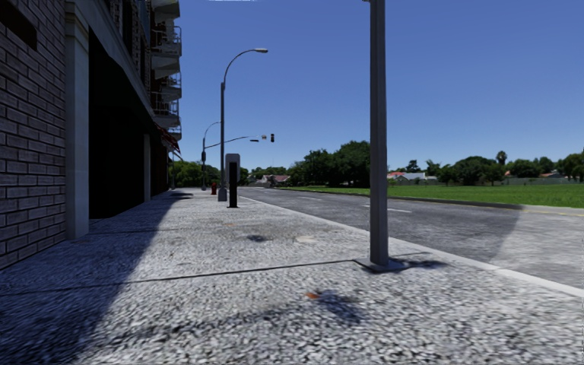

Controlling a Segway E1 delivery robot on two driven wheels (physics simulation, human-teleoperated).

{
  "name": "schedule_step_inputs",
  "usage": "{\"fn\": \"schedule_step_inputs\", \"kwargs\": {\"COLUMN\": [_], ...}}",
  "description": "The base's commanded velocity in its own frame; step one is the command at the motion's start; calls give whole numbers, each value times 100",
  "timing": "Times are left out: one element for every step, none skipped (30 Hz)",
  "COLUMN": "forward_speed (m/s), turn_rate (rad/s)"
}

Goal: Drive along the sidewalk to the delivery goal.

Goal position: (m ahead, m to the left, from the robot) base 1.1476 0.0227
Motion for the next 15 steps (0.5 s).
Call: {"fn": "schedule_step_inputs", "kwargs": {"forward_speed": [127, 127, 127, 127, 127, 127, 127, 127, 127, 127, 127, 127, 127, 127, 127], "turn_rate": [51, 51, 50, 50, 50, 50, 50, 49, 38, 32, 30, 23, 0, 0, 0]}}
